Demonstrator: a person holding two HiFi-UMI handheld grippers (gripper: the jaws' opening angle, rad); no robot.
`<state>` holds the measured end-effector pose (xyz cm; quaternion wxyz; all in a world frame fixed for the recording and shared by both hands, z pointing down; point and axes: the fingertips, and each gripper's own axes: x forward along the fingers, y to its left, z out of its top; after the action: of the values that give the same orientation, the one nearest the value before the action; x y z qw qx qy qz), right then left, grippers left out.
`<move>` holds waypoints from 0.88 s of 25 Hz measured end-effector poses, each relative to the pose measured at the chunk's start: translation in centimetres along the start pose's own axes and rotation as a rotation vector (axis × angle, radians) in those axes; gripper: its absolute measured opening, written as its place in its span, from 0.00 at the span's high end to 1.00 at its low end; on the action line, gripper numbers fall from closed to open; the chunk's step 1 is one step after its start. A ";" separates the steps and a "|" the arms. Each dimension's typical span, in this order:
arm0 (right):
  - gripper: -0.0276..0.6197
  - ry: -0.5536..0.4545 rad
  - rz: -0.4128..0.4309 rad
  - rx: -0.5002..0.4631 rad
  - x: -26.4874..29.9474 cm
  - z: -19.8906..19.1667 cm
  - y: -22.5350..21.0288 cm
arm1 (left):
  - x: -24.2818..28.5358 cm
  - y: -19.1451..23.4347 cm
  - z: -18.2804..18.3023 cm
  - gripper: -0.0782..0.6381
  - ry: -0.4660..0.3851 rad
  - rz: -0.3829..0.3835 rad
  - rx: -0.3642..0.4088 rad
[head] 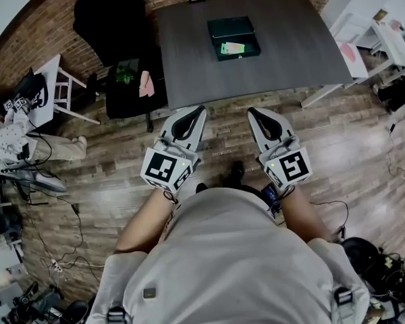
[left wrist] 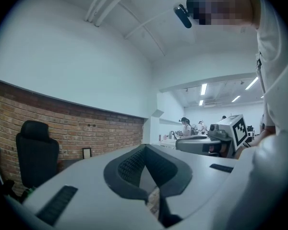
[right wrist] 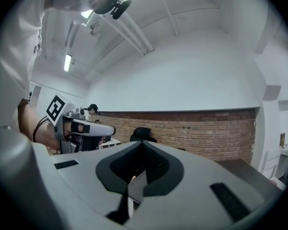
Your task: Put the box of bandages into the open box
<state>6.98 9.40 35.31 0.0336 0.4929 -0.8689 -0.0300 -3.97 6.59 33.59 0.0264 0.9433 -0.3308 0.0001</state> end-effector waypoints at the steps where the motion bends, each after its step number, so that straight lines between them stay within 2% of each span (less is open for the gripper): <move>1: 0.93 0.000 -0.007 0.000 -0.2 0.1 1.1 | -1.1 0.0 0.1 0.87 -0.003 -0.005 0.004; 4: 0.93 -0.001 -0.031 0.002 -0.7 0.8 4.3 | -4.4 0.0 0.6 0.87 -0.006 -0.014 0.014; 14: 0.93 -0.018 -0.056 -0.010 -2.6 1.8 13.3 | -12.6 -0.9 1.1 0.87 -0.043 -0.065 -0.035; 22: 0.92 -0.018 -0.067 -0.023 -4.3 2.1 16.8 | -16.0 -2.0 0.9 0.87 -0.063 -0.078 -0.033</move>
<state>-5.39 21.72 34.52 0.0304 0.5208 -0.8519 -0.0454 -15.23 18.04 32.26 0.0314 0.9546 -0.2942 -0.0361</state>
